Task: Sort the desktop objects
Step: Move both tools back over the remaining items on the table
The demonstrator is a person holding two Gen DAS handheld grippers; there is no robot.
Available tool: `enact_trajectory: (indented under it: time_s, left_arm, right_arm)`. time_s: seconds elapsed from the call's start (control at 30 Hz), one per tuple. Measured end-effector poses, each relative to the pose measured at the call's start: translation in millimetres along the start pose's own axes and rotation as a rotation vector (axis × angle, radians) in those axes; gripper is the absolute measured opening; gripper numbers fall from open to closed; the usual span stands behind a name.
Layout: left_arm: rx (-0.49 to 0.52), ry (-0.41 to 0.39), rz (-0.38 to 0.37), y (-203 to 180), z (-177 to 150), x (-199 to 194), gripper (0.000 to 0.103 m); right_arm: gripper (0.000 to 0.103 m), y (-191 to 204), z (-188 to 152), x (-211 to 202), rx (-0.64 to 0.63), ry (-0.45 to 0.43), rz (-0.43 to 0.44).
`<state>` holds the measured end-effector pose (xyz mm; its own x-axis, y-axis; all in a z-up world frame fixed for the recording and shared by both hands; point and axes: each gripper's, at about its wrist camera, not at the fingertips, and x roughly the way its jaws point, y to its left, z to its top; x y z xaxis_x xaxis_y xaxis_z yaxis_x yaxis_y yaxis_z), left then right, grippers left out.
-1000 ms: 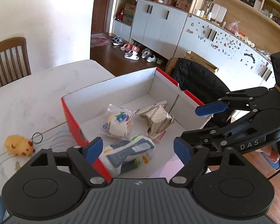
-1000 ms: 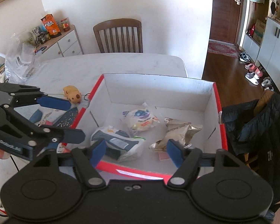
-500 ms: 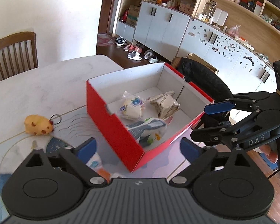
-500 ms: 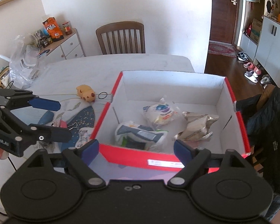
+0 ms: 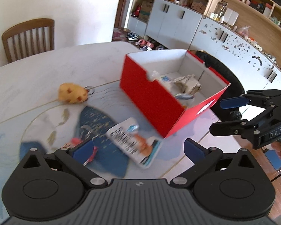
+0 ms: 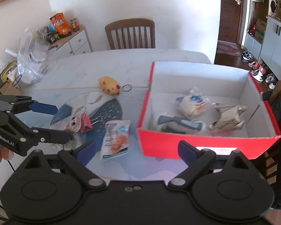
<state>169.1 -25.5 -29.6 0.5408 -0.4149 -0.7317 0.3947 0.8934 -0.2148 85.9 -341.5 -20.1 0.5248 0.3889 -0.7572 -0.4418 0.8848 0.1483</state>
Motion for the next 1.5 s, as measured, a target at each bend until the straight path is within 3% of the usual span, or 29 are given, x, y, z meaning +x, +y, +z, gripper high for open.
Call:
enact_trajectory:
  time_s: [0.47, 1.1, 1.33, 1.5]
  left_arm:
    - [0.017, 0.034, 0.063, 48.5, -43.9, -4.7, 0.103]
    - [-0.001, 0.078, 0.081, 72.4, -55.9, 34.2, 0.103]
    - [0.004, 0.096, 0.08, 75.5, -58.3, 39.9, 0.103]
    - [0.007, 0.109, 0.085, 76.4, -58.1, 44.7, 0.103]
  right_arm:
    - [0.094, 53.2, -3.6, 41.7, -0.017, 0.039, -0.011]
    - [0.089, 77.0, 3.4, 122.4, -0.077, 0.09, -0.082]
    - [0.088, 70.3, -7.1, 152.0, -0.015, 0.155, -0.127]
    - [0.088, 55.6, -8.3, 159.1, 0.097, 0.173, -0.138]
